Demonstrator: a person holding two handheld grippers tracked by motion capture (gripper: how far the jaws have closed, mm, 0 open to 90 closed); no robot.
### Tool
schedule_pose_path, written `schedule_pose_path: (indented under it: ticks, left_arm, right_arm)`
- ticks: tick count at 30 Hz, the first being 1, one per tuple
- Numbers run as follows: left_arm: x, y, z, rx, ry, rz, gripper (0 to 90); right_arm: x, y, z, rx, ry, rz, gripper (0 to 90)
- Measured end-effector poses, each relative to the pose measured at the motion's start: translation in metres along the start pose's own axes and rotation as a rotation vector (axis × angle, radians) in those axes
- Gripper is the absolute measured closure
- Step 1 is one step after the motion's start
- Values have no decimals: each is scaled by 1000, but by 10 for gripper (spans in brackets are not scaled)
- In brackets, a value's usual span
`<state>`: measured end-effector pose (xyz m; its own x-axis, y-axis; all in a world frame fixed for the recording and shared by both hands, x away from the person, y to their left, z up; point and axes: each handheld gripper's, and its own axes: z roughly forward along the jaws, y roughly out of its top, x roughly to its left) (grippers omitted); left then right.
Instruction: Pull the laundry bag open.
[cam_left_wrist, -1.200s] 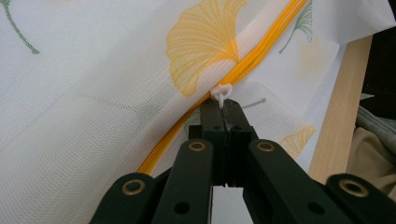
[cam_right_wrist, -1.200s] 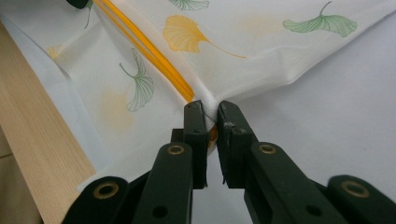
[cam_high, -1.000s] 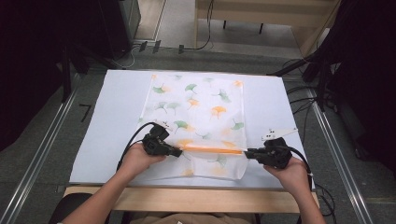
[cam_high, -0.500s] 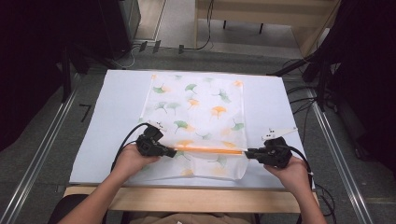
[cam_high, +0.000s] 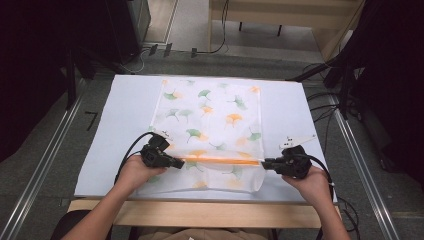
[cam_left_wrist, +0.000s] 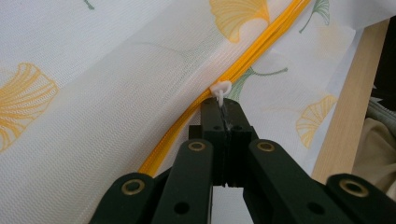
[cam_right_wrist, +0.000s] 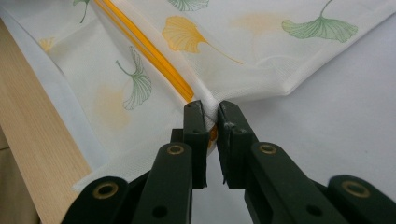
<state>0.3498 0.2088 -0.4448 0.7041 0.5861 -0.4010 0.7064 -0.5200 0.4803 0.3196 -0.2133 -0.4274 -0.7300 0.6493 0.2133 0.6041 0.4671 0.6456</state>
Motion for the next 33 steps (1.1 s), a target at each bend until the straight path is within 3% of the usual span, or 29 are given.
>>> schedule_pose_path:
  ticks: [25, 33]
  left_arm:
    - [4, -3, -2, 7, -12, -12, 900]
    - [10, -9, -12, 9, -6, -28, 900]
  right_arm:
    - [-2, 1, 1, 3, 3, -4, 844]
    - [-4, 1, 0, 4, 2, 1, 844]
